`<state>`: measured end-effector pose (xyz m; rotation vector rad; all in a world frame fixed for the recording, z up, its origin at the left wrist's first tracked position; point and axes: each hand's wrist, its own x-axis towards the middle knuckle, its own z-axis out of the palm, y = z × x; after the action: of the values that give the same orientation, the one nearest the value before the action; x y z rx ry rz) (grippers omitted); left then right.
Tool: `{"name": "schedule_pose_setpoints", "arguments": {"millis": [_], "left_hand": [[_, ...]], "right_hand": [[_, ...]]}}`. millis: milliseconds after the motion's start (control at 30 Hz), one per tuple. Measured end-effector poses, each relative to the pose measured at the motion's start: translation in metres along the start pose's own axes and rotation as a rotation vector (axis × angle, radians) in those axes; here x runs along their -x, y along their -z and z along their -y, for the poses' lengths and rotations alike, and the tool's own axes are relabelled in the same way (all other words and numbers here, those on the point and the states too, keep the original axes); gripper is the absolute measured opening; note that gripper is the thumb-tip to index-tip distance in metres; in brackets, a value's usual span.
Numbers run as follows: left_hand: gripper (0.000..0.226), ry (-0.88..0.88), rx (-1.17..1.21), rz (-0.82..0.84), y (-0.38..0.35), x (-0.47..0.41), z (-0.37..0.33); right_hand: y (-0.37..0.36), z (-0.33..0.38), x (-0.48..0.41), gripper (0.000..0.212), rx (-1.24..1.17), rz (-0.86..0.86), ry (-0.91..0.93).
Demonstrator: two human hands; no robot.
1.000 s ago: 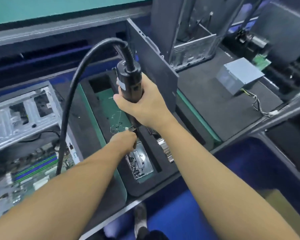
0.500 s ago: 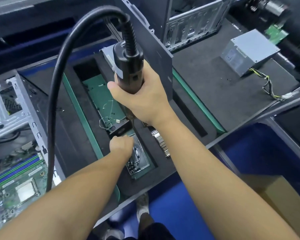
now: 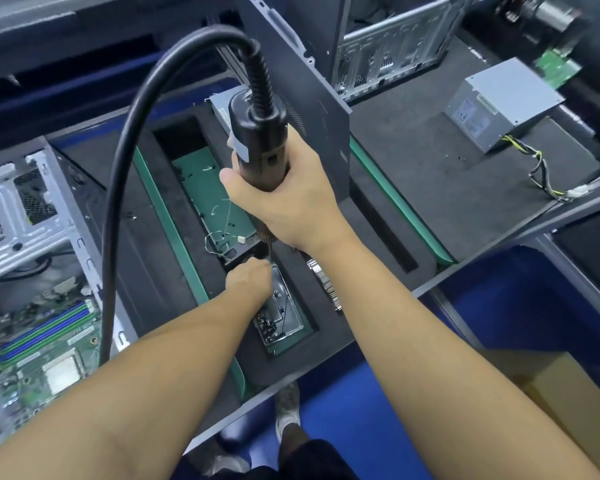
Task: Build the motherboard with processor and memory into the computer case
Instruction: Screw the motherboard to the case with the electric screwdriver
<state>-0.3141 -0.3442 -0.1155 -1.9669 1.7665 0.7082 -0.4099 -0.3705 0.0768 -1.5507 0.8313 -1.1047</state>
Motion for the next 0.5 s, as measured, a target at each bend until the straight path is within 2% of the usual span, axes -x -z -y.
{"name": "schedule_pose_setpoints", "arguments": {"millis": [167, 267, 400, 500], "left_hand": [[0.014, -0.097, 0.416, -0.119, 0.059, 0.04, 0.019], [0.014, -0.138, 0.723, -0.283, 0.079, 0.079, 0.056], [0.011, -0.252, 0.881, -0.479, 0.098, 0.13, 0.092], [0.008, -0.276, 0.972, -0.58, 0.105, 0.162, 0.128]], "right_hand": [[-0.023, 0.044, -0.015, 0.019, 0.017, 0.068, 0.073], [-0.053, 0.089, -0.026, 0.016, 0.015, 0.093, 0.159], [-0.107, 0.157, -0.034, 0.017, -0.015, 0.141, 0.322], [-0.142, 0.198, -0.032, 0.02, -0.048, 0.17, 0.393]]}}
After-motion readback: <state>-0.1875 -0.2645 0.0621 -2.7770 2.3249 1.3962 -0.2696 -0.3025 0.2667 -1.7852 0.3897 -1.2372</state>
